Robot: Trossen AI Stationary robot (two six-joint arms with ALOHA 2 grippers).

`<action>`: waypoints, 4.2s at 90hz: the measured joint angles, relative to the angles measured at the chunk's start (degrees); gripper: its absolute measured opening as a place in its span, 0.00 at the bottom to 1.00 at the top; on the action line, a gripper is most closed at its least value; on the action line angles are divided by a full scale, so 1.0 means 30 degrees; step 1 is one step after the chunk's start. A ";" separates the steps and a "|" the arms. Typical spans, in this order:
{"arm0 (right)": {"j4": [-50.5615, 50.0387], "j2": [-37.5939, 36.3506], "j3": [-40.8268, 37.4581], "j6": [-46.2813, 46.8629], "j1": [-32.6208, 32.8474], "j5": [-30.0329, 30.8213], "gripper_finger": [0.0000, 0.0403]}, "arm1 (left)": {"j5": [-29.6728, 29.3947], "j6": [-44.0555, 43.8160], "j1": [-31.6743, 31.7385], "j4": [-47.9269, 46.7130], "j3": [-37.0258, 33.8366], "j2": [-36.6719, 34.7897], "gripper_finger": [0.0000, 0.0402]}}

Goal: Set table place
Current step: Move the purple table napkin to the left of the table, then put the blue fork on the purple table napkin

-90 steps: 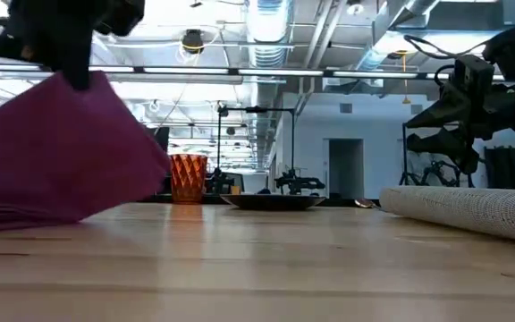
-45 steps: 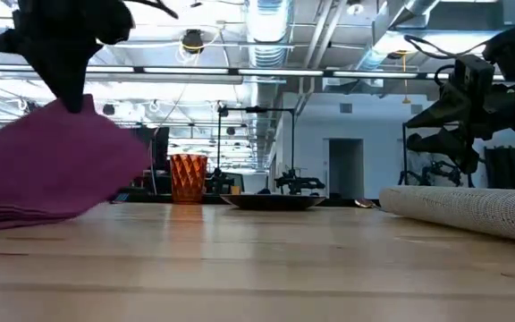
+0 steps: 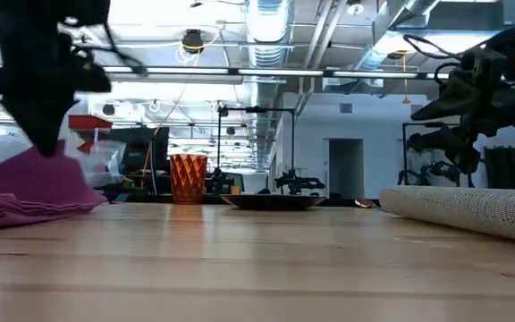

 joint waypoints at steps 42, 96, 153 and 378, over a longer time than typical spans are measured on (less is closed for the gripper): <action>0.0006 0.0000 0.0004 0.0093 0.1783 -0.0068 0.46 | -0.0260 0.0198 0.1099 0.1154 -0.2613 -0.0074 0.06; 0.0019 0.0001 0.0004 -0.0125 0.1865 0.0572 0.46 | -0.1402 0.4815 0.4632 -0.0442 -0.0514 -0.0067 0.31; 0.0171 0.0000 -0.0040 0.0403 0.1821 0.1914 0.46 | -0.5403 0.6987 1.6080 0.7080 0.1134 -0.0067 0.32; 0.0108 0.0007 -0.0003 0.0418 0.1821 0.1977 0.46 | 0.4289 1.0643 1.9465 0.2291 0.0835 -0.3740 0.00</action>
